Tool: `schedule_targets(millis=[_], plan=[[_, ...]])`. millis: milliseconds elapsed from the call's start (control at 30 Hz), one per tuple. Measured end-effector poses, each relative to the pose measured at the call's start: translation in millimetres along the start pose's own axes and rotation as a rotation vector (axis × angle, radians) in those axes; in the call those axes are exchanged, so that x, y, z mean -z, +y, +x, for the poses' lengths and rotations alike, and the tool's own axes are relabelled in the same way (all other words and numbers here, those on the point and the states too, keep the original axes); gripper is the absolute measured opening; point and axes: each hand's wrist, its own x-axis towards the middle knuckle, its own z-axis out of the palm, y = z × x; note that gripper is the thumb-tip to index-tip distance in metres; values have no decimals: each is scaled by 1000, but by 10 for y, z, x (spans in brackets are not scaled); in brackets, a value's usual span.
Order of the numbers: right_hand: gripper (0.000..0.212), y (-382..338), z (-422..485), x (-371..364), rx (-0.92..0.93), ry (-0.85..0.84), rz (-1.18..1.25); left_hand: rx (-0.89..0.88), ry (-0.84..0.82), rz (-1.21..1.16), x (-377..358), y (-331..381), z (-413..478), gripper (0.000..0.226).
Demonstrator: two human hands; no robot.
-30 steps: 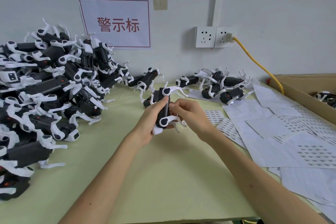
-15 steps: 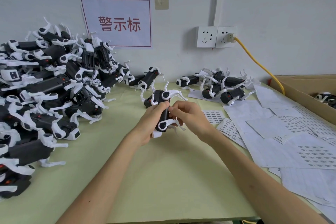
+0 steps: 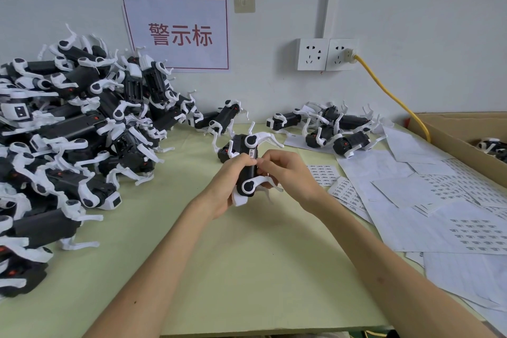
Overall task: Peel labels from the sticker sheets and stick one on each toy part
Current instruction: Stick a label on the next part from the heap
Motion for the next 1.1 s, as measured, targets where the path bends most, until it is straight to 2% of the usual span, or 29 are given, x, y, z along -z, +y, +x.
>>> schedule_targets(millis=[233,433,733,1100], plan=[[30,12,3,-8,4,-41,2,-28,-11,36,39,4,-20,25],[31,-2,-1,-32,3,-54,29,-96,-12,-87,11,-9,-11,28],[30,-7,-16,-37,-9,-68,-15,-18,5,-4,2,1,3,43],[30,-19,-14,-18,-12,-69,-17,-46,-54,-9,5,-26,7,31]])
